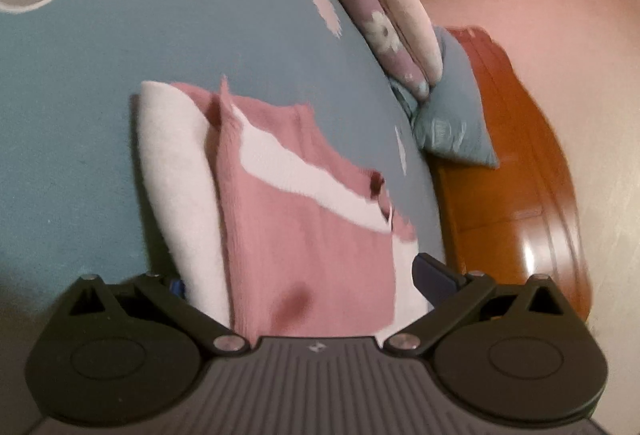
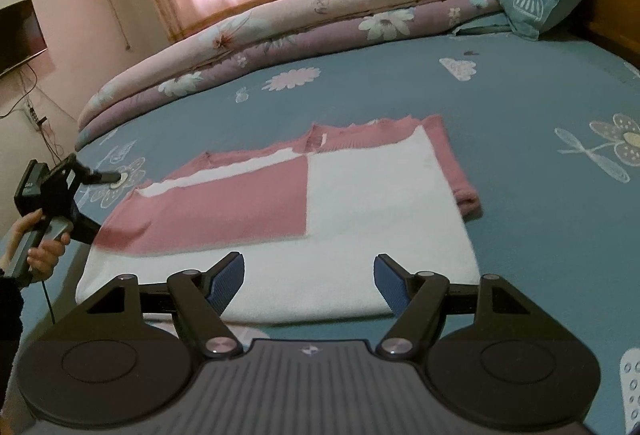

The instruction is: Fold clothes

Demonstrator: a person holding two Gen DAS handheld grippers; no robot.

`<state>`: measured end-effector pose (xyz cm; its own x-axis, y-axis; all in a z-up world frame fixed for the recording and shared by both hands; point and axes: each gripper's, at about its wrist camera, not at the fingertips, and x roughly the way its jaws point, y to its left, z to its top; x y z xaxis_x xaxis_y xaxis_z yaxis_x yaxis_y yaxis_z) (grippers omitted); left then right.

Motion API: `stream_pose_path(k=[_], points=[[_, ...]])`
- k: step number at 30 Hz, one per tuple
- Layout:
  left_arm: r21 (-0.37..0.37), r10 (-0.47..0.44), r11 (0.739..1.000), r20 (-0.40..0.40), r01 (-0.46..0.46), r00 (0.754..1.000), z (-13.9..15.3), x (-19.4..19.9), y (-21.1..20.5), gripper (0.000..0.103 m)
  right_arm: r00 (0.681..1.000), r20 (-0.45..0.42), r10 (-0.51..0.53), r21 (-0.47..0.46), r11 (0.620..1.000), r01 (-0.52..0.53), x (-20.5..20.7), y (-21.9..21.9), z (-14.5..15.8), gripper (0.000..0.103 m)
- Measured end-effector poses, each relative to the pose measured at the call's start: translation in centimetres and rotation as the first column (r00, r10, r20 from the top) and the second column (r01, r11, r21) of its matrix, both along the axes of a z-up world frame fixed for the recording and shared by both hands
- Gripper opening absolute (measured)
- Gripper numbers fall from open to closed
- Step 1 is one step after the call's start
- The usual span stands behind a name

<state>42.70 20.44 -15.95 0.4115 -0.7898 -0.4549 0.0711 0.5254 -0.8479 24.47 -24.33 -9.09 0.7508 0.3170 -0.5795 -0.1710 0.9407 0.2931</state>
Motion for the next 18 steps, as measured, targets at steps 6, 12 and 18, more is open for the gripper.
stream_pose_path(k=[6, 12, 18], points=[[-0.051, -0.011, 0.999, 0.038, 0.013, 0.999, -0.6, -2.0, 1.2, 0.101, 0.999, 0.038, -0.003, 0.018, 1.0, 0.002, 1.7, -4.2, 1.0, 0.082], [0.042, 0.029, 0.999, 0.01, -0.029, 1.0, -0.1, 0.5, -0.1, 0.09, 0.996, -0.081, -0.025, 0.181, 0.983, 0.04, 7.5, -10.7, -1.0, 0.088], [0.146, 0.091, 0.986, -0.036, -0.085, 0.995, -0.7, 0.0, 1.0, 0.02, 0.979, -0.199, -0.042, 0.269, 0.958, 0.096, 13.7, -14.6, -4.0, 0.092]])
